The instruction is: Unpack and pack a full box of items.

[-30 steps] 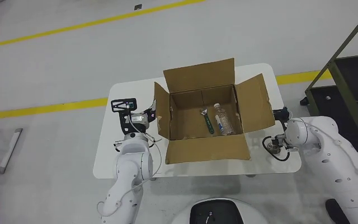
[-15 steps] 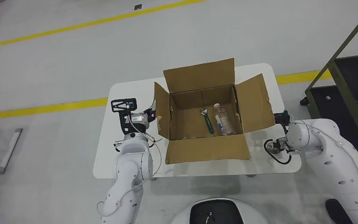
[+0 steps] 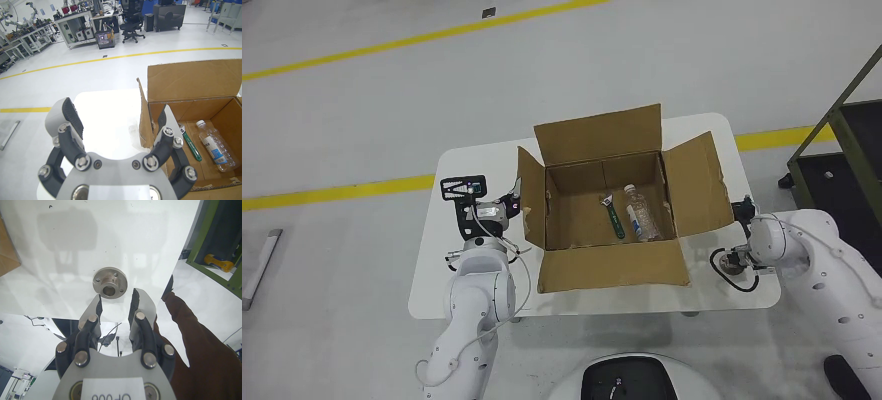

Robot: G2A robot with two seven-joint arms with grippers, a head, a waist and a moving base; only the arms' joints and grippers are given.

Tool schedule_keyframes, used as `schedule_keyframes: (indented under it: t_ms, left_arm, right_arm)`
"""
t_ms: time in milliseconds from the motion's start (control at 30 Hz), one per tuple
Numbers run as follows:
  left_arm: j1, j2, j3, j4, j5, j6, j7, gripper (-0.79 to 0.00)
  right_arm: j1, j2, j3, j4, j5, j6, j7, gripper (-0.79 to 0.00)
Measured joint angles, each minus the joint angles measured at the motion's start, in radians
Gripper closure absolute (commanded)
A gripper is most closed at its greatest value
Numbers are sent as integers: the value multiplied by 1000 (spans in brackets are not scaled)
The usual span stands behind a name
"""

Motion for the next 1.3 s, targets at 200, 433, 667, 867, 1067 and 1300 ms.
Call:
schedule_keyframes:
  t_ms: [200, 433, 667, 867, 1067, 1300]
  left_arm:
    - [0, 0, 0, 0, 0, 0, 0, -785]
    - [0, 0, 0, 0, 0, 0, 0, -785]
    - [0, 0, 0, 0, 0, 0, 0, -785]
    - [0, 0, 0, 0, 0, 0, 0, -785]
    - [0, 0, 0, 0, 0, 0, 0, -785]
    - [0, 0, 0, 0, 0, 0, 0, -785]
  right_arm:
    - [10, -4, -17, 12, 8, 0, 0, -351]
    - [24, -5, -26, 30, 8, 0, 0, -342]
    - [34, -7, -36, 47, 10, 0, 0, -336]
    - [44, -9, -44, 62, 13, 0, 0, -329]
    - [49, -11, -52, 74, 18, 0, 0, -277]
    - [56, -13, -53, 85, 14, 0, 0, -40]
